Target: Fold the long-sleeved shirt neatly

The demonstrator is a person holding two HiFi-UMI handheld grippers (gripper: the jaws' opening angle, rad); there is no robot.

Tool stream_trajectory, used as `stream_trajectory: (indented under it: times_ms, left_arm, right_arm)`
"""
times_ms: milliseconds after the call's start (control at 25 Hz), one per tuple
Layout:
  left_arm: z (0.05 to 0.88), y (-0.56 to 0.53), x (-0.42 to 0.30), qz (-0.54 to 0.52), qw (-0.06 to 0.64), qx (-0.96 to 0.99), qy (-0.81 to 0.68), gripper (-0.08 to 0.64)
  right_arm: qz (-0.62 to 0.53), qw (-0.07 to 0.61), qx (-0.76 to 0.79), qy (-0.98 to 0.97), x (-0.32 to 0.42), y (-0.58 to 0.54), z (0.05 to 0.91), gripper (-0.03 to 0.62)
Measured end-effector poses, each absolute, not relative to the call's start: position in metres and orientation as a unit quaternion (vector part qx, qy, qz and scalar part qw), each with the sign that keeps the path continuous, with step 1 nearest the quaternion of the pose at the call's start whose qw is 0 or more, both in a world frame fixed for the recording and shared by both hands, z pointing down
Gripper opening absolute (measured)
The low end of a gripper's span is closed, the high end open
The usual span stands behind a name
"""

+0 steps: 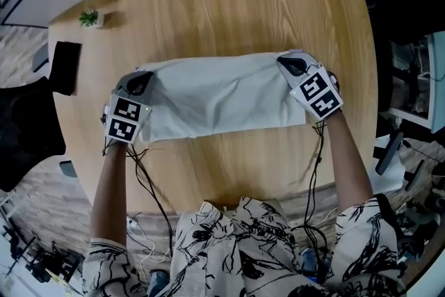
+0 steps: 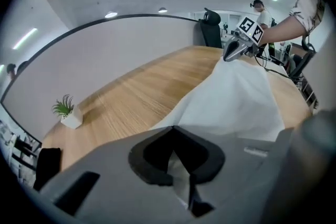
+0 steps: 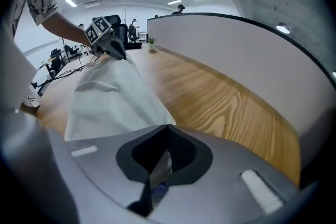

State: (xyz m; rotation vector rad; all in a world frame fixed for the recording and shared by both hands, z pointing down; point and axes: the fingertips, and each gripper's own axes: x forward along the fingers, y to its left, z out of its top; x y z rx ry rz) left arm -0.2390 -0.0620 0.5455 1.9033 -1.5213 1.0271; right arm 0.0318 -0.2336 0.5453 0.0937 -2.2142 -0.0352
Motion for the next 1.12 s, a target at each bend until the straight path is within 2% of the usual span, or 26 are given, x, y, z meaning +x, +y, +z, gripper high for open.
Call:
stream_trajectory:
  times_ms: [200, 240, 360, 520, 720, 1000, 1120]
  left_arm:
    - [0.533, -0.061, -0.239, 0.352, 0.246, 0.695, -0.576, 0.009]
    - [0.526, -0.055, -0.238, 0.344, 0.245, 0.698, -0.578, 0.027]
    - [0.503, -0.022, -0.235, 0.310, 0.260, 0.702, -0.586, 0.145]
    - [0.501, 0.043, -0.231, 0.299, 0.292, 0.679, -0.604, 0.169]
    - [0.526, 0.102, -0.217, 0.289, 0.344, 0.634, -0.629, 0.172]
    - [0.543, 0.111, -0.203, 0.298, 0.353, 0.615, -0.639, 0.155]
    - [0.546, 0.115, -0.207, 0.309, 0.349, 0.607, -0.643, 0.076]
  right_arm:
    - [-0.019, 0.443, 0.051, -0.895, 0.028, -0.235, 0.542, 0.016]
    - [-0.014, 0.433, 0.051, -0.900, 0.030, -0.232, 0.534, 0.039]
    - [0.034, 0.390, 0.057, -0.918, 0.044, -0.217, 0.505, 0.149]
    - [0.101, 0.353, 0.096, -0.925, 0.077, -0.190, 0.489, 0.227]
    - [0.135, 0.369, 0.171, -0.903, 0.123, -0.161, 0.512, 0.284]
    - [0.171, 0.404, 0.214, -0.873, 0.164, -0.134, 0.544, 0.272]
    - [0.186, 0.407, 0.224, -0.866, 0.170, -0.131, 0.552, 0.110]
